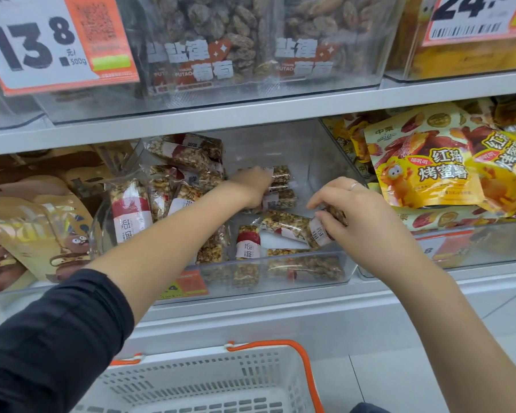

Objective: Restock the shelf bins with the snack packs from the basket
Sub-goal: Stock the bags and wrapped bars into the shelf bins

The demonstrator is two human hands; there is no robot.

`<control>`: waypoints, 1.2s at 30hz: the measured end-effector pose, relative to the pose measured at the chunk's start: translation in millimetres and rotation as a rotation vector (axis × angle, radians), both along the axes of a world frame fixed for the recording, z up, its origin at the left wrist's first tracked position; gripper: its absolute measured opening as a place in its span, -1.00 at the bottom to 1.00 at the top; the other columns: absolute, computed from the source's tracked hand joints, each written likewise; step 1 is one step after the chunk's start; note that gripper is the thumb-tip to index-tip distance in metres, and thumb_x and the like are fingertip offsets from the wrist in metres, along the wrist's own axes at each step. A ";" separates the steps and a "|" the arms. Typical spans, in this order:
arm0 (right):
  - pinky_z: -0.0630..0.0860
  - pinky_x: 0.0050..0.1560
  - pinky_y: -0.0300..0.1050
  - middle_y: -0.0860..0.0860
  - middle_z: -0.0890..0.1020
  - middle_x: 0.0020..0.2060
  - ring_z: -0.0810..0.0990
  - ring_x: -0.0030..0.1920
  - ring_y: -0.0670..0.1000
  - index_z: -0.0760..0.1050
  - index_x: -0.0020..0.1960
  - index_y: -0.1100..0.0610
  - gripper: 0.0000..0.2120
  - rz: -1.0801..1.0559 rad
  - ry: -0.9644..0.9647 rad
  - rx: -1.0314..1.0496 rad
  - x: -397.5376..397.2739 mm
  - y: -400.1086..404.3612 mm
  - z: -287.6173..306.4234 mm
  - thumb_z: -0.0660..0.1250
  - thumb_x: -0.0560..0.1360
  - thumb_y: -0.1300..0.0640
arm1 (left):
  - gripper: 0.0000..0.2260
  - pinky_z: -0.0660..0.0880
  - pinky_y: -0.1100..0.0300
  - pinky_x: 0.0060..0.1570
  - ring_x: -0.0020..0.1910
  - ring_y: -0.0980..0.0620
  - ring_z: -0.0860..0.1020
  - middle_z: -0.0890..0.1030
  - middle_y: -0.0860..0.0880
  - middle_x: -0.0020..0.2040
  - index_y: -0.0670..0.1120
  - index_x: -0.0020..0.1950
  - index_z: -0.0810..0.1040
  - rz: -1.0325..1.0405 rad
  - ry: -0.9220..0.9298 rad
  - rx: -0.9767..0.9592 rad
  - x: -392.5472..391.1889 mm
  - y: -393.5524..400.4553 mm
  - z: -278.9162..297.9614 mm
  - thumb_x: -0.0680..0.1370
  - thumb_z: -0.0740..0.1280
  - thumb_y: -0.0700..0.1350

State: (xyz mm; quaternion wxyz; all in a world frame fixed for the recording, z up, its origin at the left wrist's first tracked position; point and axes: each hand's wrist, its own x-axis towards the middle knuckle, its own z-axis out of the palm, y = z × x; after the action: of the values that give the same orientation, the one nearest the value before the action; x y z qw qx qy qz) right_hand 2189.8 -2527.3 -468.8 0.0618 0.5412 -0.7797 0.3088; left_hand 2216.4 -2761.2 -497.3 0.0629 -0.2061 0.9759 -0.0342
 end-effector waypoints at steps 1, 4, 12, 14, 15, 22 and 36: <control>0.52 -0.10 0.05 0.02 0.55 0.00 0.55 -0.07 0.08 0.59 0.00 0.11 -0.84 0.002 -0.001 -0.002 -0.5 0.0 0.0 0.31 0.48 0.29 | -0.82 0.55 0.12 -0.17 -0.05 -0.08 0.59 0.59 -0.10 0.04 -0.20 0.09 0.54 0.019 -0.023 -0.003 3.3 -3.4 2.0 0.50 0.33 -0.32; 0.53 -0.10 0.06 0.02 0.54 -0.01 0.55 -0.08 0.08 0.58 0.00 0.11 -0.84 0.005 0.004 -0.005 -1.1 0.6 -1.0 0.31 0.49 0.29 | -0.86 0.52 0.14 -0.30 -0.11 -0.06 0.59 0.60 -0.12 0.03 -0.22 0.05 0.55 0.034 -0.075 -0.050 8.7 -3.6 5.7 0.50 0.32 -0.32; 0.33 -0.09 -0.48 -0.05 0.53 -0.07 0.49 -0.06 -0.11 0.60 -0.03 0.10 -0.85 0.000 -0.102 -0.137 -2.6 -0.1 -3.7 0.32 0.50 0.29 | -0.55 0.44 0.33 0.13 0.23 0.10 0.49 0.51 0.01 0.28 -0.03 0.33 0.45 -0.129 0.230 0.581 46.2 37.8 31.3 0.47 0.40 -0.26; 0.32 -0.07 -0.50 -0.04 0.56 -0.09 0.47 -0.07 -0.21 0.59 -0.06 0.05 -0.83 -0.009 -0.188 -0.231 0.5 -3.3 -3.8 0.33 0.49 0.30 | -0.50 0.40 0.37 0.20 0.26 0.23 0.46 0.49 0.10 0.29 0.01 0.35 0.40 -0.202 0.198 0.962 69.5 61.4 39.8 0.45 0.45 -0.22; 0.33 -0.07 -0.50 -0.05 0.57 -0.10 0.48 -0.07 -0.24 0.59 -0.06 0.02 -0.82 -0.028 -0.244 -0.282 3.1 -5.9 -4.4 0.33 0.49 0.29 | -0.50 0.40 0.36 0.22 0.25 0.25 0.46 0.50 0.12 0.27 0.01 0.34 0.40 -0.226 0.202 1.043 76.9 69.5 39.9 0.45 0.46 -0.20; 0.35 0.16 -0.27 -0.06 0.50 0.14 0.44 0.13 -0.22 0.48 0.15 0.00 -0.78 -0.172 -0.373 -0.413 22.9 -25.1 -12.9 0.26 0.55 0.22 | -0.67 0.42 0.21 0.00 -0.01 0.07 0.50 0.53 0.01 0.01 -0.11 0.11 0.59 -0.178 0.495 0.528 75.6 54.6 21.8 0.42 0.48 0.01; 0.44 0.19 -0.32 -0.10 0.49 0.17 0.48 0.25 -0.17 0.39 0.20 0.02 -0.71 -0.196 -0.618 -0.492 12.8 -25.2 -4.9 0.20 0.55 0.31 | -0.51 0.49 0.05 0.06 0.16 -0.09 0.50 0.54 -0.06 0.20 -0.08 0.33 0.40 0.051 0.169 0.199 16.1 -3.9 19.9 0.46 0.44 0.01</control>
State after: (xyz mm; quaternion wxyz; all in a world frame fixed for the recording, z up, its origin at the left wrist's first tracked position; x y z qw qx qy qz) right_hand 2202.6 -2552.5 -473.6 -0.0188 0.3150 -0.7123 0.6269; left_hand 2232.4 -2765.2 -477.4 0.0014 -0.2257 0.9708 0.0818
